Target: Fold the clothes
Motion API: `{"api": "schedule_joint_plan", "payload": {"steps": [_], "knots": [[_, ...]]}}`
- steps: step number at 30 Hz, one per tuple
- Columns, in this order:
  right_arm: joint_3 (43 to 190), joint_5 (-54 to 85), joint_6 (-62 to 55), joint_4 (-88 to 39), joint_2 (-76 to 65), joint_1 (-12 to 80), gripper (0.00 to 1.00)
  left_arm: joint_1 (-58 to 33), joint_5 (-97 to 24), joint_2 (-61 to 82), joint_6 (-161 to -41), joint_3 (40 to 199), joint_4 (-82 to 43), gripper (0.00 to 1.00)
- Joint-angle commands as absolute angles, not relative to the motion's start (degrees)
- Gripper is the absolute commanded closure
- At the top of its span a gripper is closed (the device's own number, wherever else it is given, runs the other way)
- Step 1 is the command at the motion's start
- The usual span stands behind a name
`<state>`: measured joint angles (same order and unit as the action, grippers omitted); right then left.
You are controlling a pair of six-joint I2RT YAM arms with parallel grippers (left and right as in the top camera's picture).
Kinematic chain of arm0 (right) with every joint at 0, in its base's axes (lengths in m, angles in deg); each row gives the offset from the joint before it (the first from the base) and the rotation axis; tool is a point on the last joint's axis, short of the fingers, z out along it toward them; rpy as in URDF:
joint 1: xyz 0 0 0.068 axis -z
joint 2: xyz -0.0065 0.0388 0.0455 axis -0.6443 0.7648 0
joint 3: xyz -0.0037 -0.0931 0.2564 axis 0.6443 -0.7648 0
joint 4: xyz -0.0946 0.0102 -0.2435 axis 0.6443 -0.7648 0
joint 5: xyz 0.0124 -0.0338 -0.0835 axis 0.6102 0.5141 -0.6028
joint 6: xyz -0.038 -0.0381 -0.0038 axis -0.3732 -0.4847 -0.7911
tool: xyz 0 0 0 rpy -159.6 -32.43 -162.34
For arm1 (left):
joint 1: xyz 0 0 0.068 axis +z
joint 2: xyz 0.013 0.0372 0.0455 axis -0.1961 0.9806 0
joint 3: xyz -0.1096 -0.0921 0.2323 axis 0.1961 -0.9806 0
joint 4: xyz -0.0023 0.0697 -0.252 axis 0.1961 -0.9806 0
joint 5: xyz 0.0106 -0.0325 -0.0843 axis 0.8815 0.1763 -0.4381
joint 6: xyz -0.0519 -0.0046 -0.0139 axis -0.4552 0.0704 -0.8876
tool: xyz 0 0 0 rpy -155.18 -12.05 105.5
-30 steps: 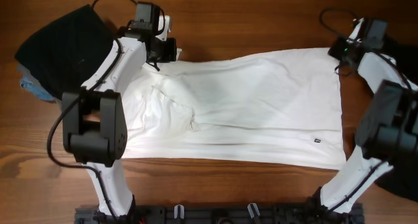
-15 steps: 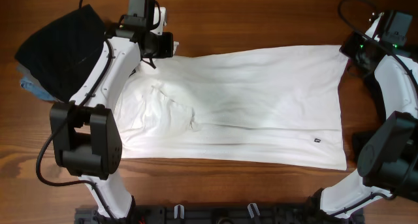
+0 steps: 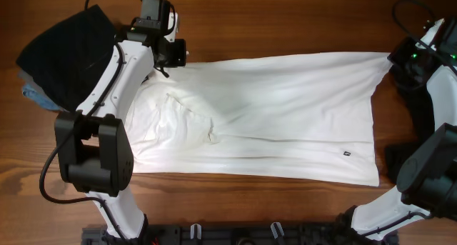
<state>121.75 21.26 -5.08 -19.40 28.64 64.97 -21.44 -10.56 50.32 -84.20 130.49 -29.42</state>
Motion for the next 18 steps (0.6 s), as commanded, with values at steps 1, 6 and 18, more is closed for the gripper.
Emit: {"api": "schedule_joint_plan", "payload": {"steps": [1, 6, 18], "knots": [[121.8, 29.9, -8.7, -20.0, 27.9, 64.8, 0.96, -21.7, -7.5, 49.3, -84.5, 131.2, -29.0, 0.96], [121.8, 30.3, -8.4, -24.4, 27.9, 64.7, 0.96, -21.7, -7.5, 49.3, -85.4, 131.2, -32.3, 0.96], [121.8, 30.2, -8.2, -34.2, 22.5, 64.8, 0.96, -21.5, -4.7, 46.1, -91.8, 131.1, -50.1, 0.96]]}}
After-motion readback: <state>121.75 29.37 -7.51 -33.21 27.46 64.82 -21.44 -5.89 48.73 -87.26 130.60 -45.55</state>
